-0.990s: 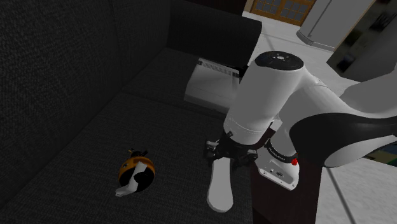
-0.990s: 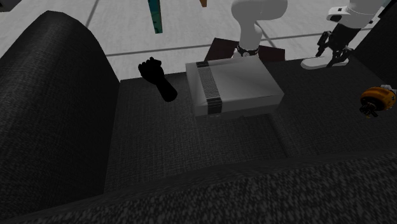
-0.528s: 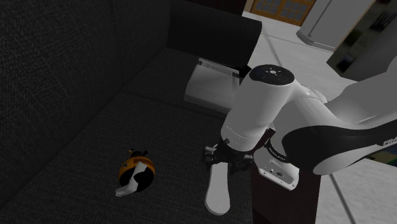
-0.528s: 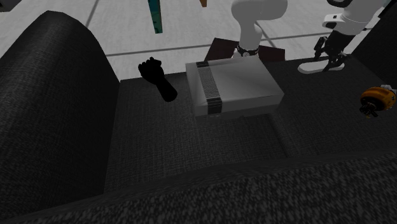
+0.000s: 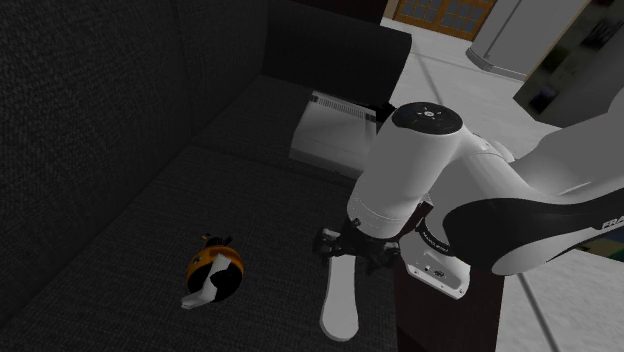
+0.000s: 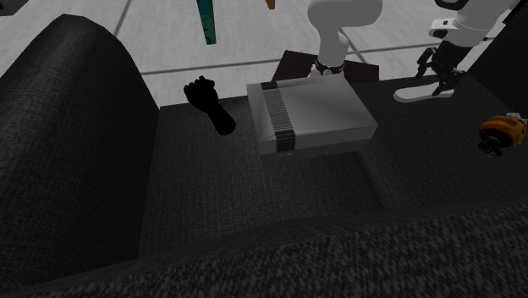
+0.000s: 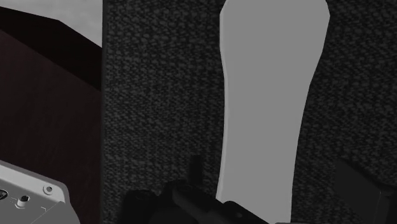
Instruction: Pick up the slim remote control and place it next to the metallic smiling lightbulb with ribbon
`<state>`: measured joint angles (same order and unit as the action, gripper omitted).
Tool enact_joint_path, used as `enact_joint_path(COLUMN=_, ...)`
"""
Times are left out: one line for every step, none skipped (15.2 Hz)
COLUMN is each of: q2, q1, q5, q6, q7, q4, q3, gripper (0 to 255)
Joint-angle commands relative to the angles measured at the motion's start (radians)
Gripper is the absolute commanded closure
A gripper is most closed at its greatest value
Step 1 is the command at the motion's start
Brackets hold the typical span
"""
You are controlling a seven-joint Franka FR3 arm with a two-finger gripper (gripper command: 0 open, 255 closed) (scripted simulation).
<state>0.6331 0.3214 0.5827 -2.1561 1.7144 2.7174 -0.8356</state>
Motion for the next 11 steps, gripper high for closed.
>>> enact_joint_path(q2=0.000, q1=0.000, q5=0.000, q6=0.000, q7=0.000, q4=0.000, q3=0.000, gripper=0)
enact_joint_path(q2=0.000, q1=0.000, q5=0.000, q6=0.000, q7=0.000, q4=0.000, q3=0.000, gripper=0)
enact_joint_path(q2=0.000, q1=0.000, q5=0.000, q6=0.000, q7=0.000, q4=0.000, q3=0.000, gripper=0)
enact_joint_path(q2=0.025, q1=0.005, q5=-0.011, q6=0.044, q7=0.001, q4=-0.018, q3=0.023, gripper=0)
enact_joint_path(q2=0.048, q1=0.008, q5=-0.023, q6=0.086, q7=0.002, q4=-0.037, q3=0.045, gripper=0)
enact_joint_path(q2=0.067, q1=0.010, q5=-0.035, q6=0.126, q7=0.003, q4=-0.057, q3=0.066, gripper=0)
enact_joint_path(q2=0.081, q1=0.011, q5=-0.045, q6=0.157, q7=0.005, q4=-0.074, q3=0.082, gripper=0)
enact_joint_path(q2=0.080, q1=0.011, q5=-0.045, q6=0.157, q7=0.005, q4=-0.074, q3=0.082, gripper=0)
enact_joint_path(q2=0.080, q1=0.011, q5=-0.045, q6=0.157, q7=0.005, q4=-0.074, q3=0.082, gripper=0)
enact_joint_path(q2=0.080, q1=0.011, q5=-0.045, q6=0.157, q7=0.005, q4=-0.074, q3=0.082, gripper=0)
enact_joint_path(q2=0.080, q1=0.011, q5=-0.045, q6=0.157, q7=0.005, q4=-0.074, q3=0.082, gripper=0)
